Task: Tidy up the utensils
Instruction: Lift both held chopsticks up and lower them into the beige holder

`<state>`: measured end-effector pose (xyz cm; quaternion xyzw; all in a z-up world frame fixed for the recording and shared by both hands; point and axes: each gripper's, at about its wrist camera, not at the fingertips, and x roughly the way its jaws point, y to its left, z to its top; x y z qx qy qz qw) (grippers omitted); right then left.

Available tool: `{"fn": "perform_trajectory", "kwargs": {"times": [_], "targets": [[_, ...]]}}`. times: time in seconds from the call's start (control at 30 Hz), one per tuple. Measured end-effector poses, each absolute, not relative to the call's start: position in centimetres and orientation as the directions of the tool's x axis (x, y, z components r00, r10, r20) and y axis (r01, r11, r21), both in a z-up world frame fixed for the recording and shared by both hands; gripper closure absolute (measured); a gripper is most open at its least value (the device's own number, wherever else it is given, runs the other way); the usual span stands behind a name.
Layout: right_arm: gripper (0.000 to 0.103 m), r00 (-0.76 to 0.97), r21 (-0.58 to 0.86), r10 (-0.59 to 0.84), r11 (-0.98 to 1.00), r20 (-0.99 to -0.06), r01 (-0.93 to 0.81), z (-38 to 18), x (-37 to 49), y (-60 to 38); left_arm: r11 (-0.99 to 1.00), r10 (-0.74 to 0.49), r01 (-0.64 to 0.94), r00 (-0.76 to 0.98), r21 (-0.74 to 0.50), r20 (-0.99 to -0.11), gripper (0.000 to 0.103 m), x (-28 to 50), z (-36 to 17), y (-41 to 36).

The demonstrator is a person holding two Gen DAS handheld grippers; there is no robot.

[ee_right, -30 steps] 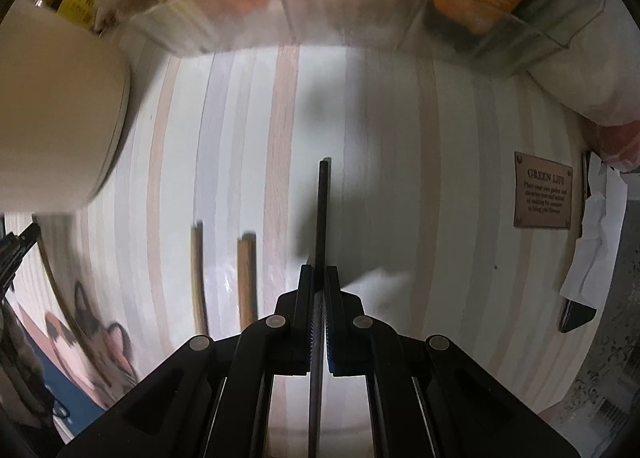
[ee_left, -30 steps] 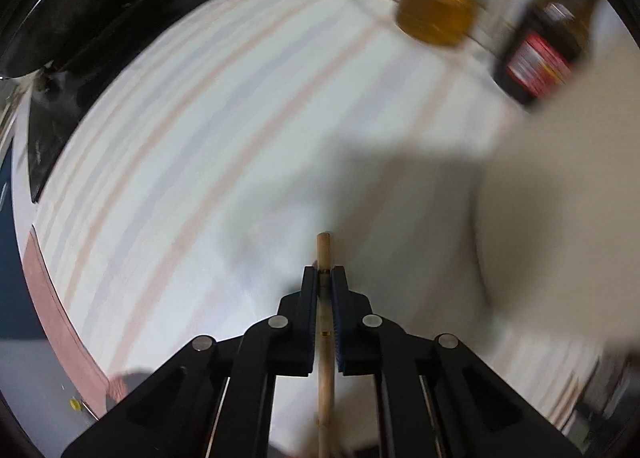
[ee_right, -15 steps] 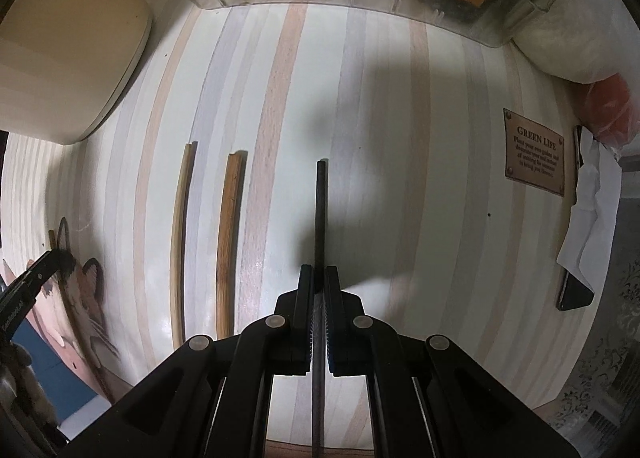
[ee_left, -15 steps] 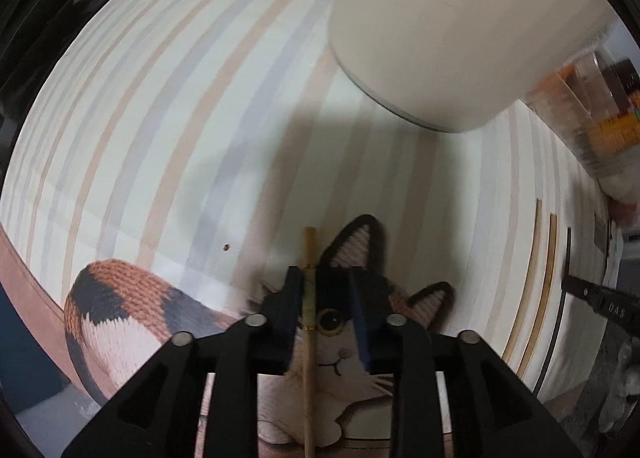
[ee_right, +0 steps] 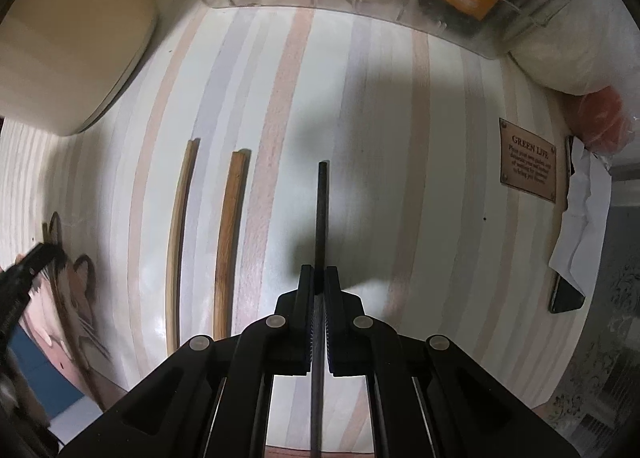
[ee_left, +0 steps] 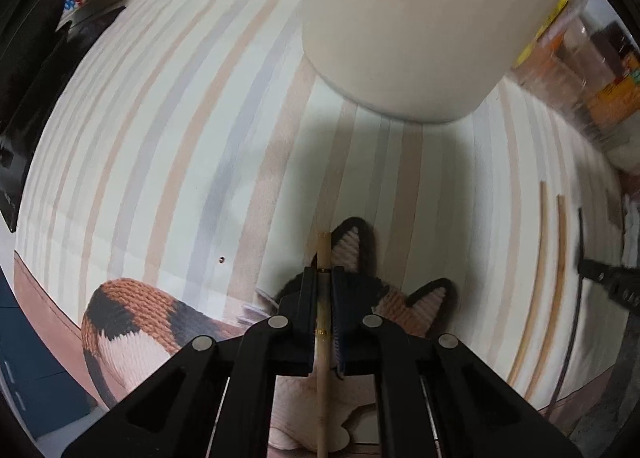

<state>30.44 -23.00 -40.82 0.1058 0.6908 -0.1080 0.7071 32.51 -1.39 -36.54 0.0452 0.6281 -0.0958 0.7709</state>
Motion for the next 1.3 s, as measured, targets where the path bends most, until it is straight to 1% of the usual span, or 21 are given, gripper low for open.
{"fn": "perform_trajectory", "kwargs": {"times": [0.07,0.2,0.3,0.5,0.67,1.0,1.3], "targets": [[0.099,0.056,0.022,0.005,0.951,-0.998,0.308,-40.2,29.8,-22.0,0.977,-0.113,0.2,0.215,-0.069,-0.97,0.099,31.7,-34.9,-0.9],[0.099,0.159,0.061,0.016,0.958,-0.987,0.279,-36.7,28.3,-21.3,0.971,-0.174,0.207,0.272,-0.119,-0.946,0.099,29.7,-30.9,-0.2],[0.099,0.227,0.078,0.02,0.965,-0.974,0.252,-34.1,27.6,-20.5,0.968,-0.192,0.22,0.329,-0.123,-0.925,0.099,28.1,-28.4,-0.4],[0.099,0.366,0.118,0.028,0.967,-0.93,0.225,-29.9,25.8,-19.3,0.963,-0.224,0.234,0.422,-0.133,-0.879,0.099,28.4,-24.3,1.1],[0.099,0.443,0.127,0.024,0.971,-0.896,0.205,-26.9,26.5,-20.1,0.958,-0.248,0.249,0.469,-0.142,-0.847,0.099,29.3,-22.1,1.3],[0.099,0.563,0.142,0.018,0.974,-0.826,0.178,-22.2,26.9,-19.7,0.962,-0.235,0.254,0.582,-0.1,-0.779,0.099,29.4,-18.3,1.3],[0.1,0.655,0.158,0.026,0.977,-0.755,0.144,-17.4,28.6,-19.3,0.96,-0.256,0.261,0.652,-0.105,-0.714,0.099,30.1,-14.3,1.7]]}}
